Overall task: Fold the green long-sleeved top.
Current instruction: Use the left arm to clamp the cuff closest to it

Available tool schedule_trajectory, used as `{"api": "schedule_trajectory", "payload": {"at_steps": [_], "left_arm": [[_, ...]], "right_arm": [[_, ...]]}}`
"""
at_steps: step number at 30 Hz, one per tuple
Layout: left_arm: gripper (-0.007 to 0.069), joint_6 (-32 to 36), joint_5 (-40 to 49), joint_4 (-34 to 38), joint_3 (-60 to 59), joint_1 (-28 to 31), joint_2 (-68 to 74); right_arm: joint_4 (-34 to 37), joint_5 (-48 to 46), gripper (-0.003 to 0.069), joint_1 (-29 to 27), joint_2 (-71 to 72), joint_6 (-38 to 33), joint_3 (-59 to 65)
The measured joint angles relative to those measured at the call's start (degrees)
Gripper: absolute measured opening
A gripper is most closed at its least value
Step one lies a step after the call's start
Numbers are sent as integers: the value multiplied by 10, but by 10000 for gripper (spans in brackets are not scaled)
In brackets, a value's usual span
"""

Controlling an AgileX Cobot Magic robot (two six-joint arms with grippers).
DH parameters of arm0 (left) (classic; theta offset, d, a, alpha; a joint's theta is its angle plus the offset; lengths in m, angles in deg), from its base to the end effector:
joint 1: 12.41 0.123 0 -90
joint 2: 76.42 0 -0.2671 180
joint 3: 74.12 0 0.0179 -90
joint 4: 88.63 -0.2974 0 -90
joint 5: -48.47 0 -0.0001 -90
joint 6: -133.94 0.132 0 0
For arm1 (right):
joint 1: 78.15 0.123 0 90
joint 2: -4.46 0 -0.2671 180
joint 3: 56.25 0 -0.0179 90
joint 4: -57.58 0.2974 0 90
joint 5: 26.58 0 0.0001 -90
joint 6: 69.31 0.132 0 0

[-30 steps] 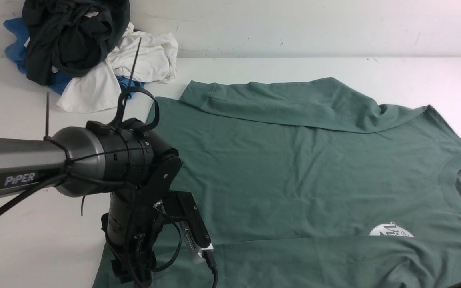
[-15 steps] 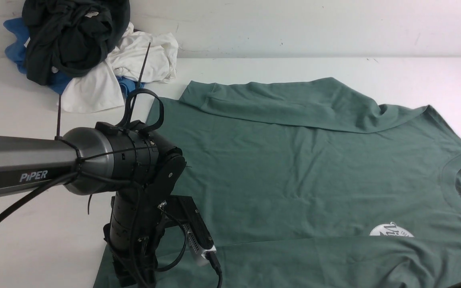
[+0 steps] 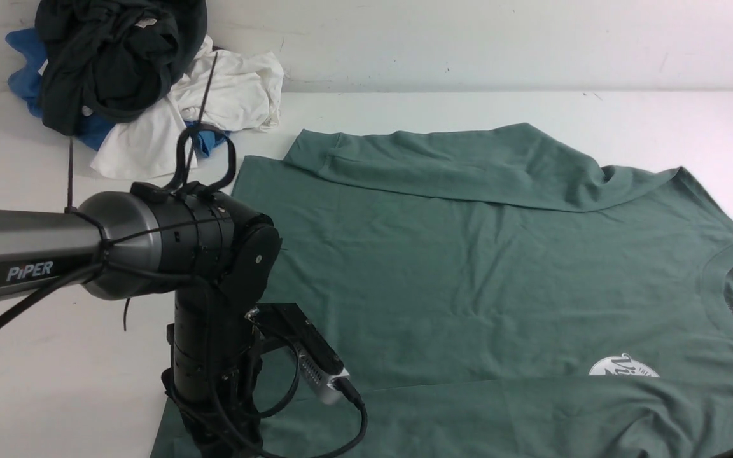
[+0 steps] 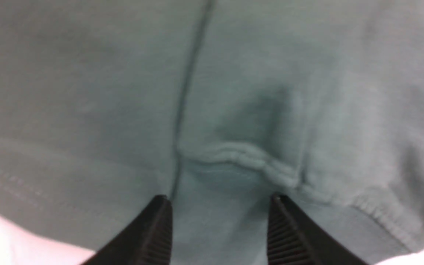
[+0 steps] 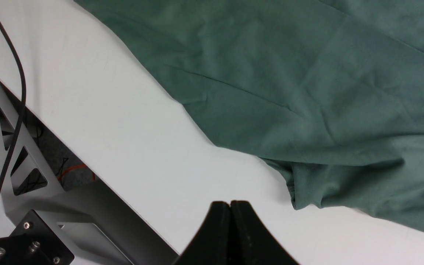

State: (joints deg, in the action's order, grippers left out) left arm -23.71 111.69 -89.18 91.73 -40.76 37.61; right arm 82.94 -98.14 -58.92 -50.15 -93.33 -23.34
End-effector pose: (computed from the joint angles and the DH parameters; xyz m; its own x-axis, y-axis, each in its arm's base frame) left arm 0.2887 -0.1545 0.0678 -0.6134 0.7676 0.1857 0.7713 0.6329 -0.0682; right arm 0.1600 0.1126 0.2602 -0.7192 -0.5094 -0.4725 -0.6655 0.7004 0.2579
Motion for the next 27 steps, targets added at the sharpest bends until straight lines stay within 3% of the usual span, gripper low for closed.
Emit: {"api": "schedule_trajectory", "payload": {"at_steps": [7, 13, 27], "left_arm": [[353, 14, -2, 37, 0, 52, 0], [353, 43, -2, 70, 0, 54, 0], [353, 41, -5, 58, 1, 54, 11]], "right_arm": [[0, 0, -15, 0, 0, 0, 0], [-2, 0, -15, 0, 0, 0, 0], [-15, 1, -15, 0, 0, 7, 0]]}}
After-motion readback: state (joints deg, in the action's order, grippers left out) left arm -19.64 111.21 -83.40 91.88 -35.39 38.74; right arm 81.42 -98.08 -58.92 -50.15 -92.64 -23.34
